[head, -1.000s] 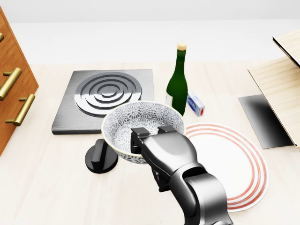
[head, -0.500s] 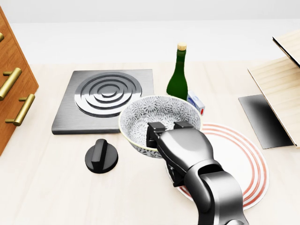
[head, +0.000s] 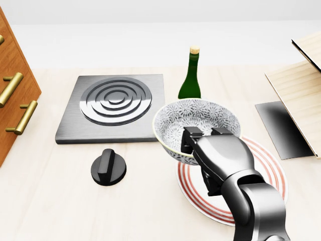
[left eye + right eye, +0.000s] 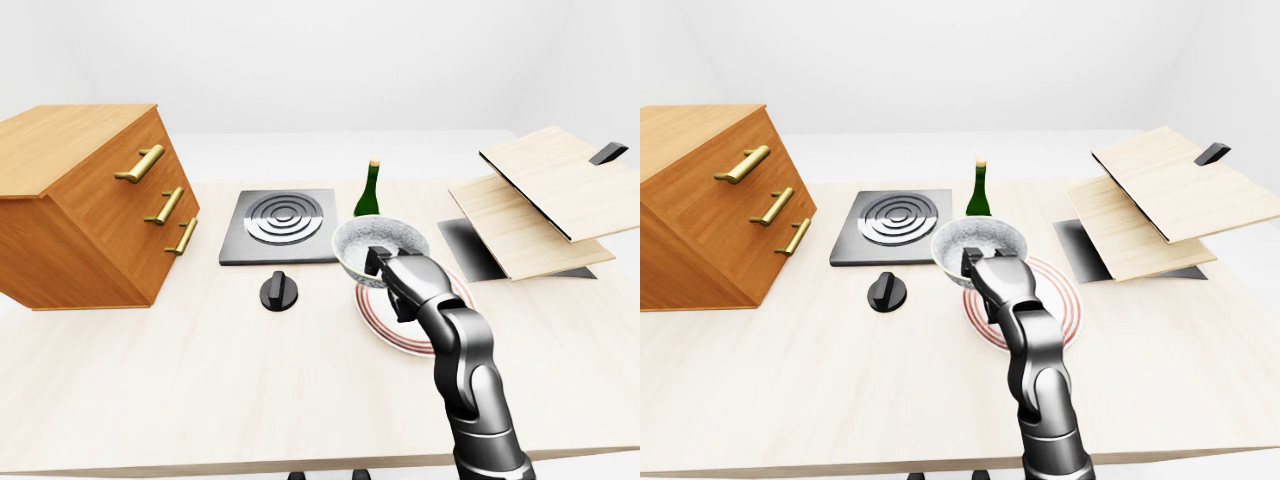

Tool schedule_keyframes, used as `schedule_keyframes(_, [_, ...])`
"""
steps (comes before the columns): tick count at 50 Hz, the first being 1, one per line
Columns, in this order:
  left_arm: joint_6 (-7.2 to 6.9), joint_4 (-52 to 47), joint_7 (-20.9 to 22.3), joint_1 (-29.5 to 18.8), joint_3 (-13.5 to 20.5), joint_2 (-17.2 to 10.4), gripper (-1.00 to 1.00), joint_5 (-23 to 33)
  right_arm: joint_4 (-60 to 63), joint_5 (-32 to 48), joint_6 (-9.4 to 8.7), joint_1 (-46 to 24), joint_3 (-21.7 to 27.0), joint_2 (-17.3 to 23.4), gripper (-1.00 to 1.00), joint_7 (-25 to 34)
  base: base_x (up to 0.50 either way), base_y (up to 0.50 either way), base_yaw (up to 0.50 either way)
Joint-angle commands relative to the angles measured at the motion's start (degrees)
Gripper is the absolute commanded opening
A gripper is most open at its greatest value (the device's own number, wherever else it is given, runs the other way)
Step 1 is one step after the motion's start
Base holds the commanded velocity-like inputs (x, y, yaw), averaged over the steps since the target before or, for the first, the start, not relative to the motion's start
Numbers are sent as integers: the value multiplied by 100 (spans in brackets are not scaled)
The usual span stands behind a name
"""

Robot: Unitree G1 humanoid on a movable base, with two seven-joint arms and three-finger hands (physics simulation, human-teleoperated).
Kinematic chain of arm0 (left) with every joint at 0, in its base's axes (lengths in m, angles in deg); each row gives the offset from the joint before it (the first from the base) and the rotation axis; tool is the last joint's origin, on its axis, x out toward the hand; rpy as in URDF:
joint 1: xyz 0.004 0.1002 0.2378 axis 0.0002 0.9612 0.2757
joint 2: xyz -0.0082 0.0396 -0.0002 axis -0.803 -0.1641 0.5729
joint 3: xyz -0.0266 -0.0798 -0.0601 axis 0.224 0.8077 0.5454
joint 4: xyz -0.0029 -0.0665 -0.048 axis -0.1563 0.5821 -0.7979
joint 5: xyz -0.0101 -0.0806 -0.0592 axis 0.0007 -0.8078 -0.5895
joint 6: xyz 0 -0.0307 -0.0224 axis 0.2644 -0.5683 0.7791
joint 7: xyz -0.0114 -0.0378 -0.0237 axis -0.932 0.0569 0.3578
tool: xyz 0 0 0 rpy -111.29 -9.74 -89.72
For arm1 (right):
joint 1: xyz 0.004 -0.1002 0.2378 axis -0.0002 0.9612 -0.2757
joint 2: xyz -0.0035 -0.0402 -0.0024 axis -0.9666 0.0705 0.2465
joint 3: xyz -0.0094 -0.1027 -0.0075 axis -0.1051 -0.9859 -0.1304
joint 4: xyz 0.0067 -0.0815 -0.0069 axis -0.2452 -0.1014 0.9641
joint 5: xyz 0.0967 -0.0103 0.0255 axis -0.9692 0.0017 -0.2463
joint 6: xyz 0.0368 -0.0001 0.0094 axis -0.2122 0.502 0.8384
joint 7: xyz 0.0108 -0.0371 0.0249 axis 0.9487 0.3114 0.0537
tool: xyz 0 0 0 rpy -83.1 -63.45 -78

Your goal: Pick up the akita bowl and put it on the plate.

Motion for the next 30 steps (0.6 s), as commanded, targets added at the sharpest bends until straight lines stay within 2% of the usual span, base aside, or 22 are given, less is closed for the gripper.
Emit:
schedule_keyframes(1, [0,4,-23,-8,-7,-12,100,-5,2,160,1,21,276,202,-100,0,0,0,0])
schedule_keyframes(30, [0,36,-33,-4,-18,-17,100,-8,-196,556,1,72,633,527,-100,0,0,0,0])
